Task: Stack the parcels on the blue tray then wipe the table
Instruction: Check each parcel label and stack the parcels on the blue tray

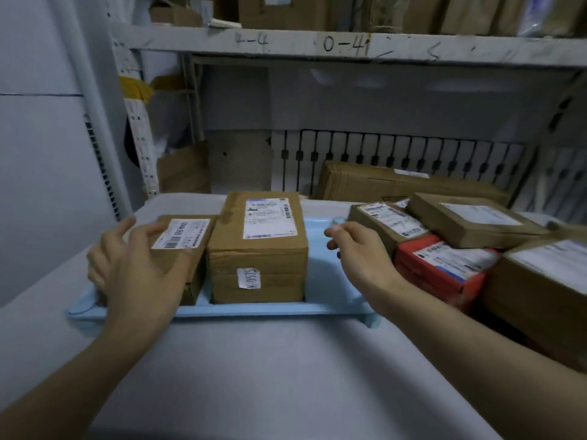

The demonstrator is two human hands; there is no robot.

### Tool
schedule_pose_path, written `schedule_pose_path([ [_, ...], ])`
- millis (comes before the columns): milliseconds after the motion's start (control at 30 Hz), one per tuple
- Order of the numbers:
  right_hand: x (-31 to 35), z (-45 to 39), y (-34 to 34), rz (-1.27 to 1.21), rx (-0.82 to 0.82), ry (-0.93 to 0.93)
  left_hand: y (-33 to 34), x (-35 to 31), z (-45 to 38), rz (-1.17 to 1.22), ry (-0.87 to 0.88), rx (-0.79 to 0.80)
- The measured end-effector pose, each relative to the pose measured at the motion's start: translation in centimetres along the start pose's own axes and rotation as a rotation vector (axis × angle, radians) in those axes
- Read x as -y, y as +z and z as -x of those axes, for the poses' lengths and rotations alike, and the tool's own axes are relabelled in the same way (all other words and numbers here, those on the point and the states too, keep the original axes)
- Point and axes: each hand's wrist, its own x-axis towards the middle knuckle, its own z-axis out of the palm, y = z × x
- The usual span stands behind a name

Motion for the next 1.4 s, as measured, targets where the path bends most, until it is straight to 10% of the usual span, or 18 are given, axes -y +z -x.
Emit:
schedule_pose_path([
  [367,-3.6,3.0,-7.8,0.100,-0.024,-0.109,2.8,-14.0,6.3,0.300,0.560,0.193],
  [733,-6.3,8.8,-19.1,0.163,-0.608,-0.547,11.6,-25.1,12.6,0.563,0.274,0.818],
  [933,-9.8,8.8,-23.8,-0.193,-0.839,-0.071,14.3,-28.9,14.1,0.541,0.175,0.919],
  [1067,-10.7,8.6,-24.0,-0.377,-0.626,0.396,14.9,-29.7,14.3,0.540,0.164,0.986],
  [1400,-8.9,9.4,-24.3,-0.623,-0.542,0.306,13.1,-30.5,15.5,0.760,0.085,1.007],
])
